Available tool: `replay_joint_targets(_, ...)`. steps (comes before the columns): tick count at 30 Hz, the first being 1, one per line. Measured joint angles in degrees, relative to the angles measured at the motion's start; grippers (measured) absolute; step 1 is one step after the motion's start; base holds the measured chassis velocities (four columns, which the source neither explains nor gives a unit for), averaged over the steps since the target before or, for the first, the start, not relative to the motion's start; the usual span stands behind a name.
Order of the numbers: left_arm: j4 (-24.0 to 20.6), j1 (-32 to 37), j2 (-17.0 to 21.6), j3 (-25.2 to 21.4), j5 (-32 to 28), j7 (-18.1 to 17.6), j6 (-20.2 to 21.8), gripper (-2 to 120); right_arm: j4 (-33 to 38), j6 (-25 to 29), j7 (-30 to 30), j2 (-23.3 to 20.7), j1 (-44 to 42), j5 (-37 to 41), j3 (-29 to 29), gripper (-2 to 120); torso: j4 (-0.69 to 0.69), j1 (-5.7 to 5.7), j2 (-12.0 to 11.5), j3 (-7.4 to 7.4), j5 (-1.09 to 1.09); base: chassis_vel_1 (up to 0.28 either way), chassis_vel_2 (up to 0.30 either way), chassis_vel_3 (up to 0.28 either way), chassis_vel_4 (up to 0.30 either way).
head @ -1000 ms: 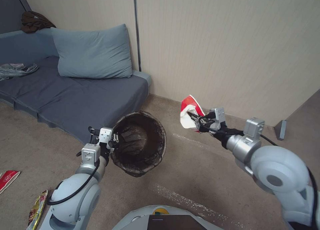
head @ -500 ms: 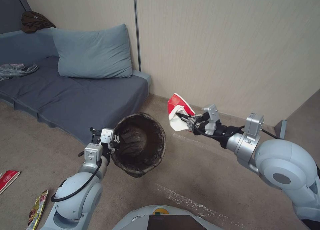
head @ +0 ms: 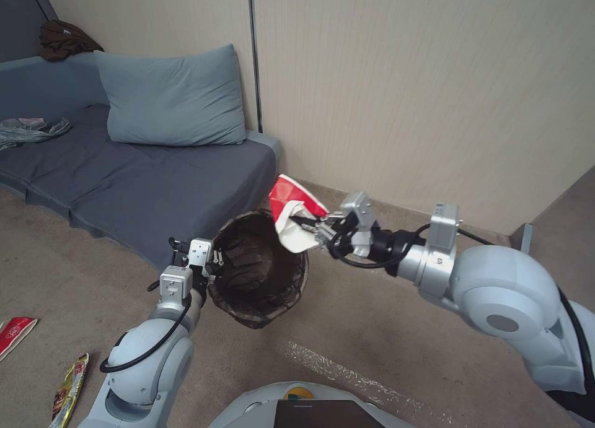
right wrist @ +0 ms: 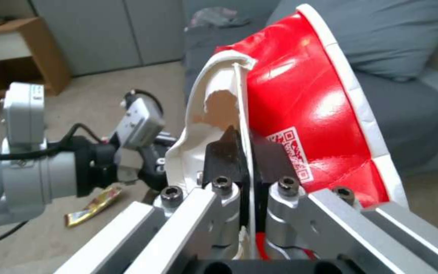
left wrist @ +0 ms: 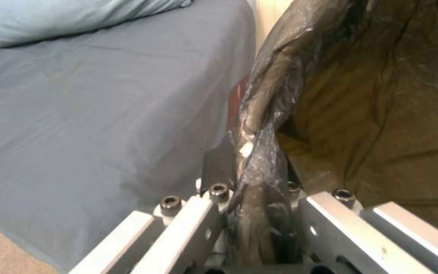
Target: Pick up the trash bin, then pick up the garbage from the floor and place it into the trash bin.
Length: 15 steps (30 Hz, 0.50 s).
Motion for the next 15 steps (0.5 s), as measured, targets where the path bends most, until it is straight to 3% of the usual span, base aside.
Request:
replay_joint_targets(7,0.2,0.1,-0.2,-0.1,0.1,0.1,0.0,0,-5.9,0.1,-0.2,0.3,12.6,0.1,-15.3,0,0.01,0.0,0.0,0.0,-0.01,0.0,0.0,0.0,0.0)
replay_joint_targets(15,0.0,0.3,-0.7,-0.3,0.2,0.1,0.0,0,-11.6,0.8,-0.2,3.4,14.6,-3.9,-24.2,0,-0.01,0.0,0.0,0.0,0.01,0.0,0.0,0.0,0.0)
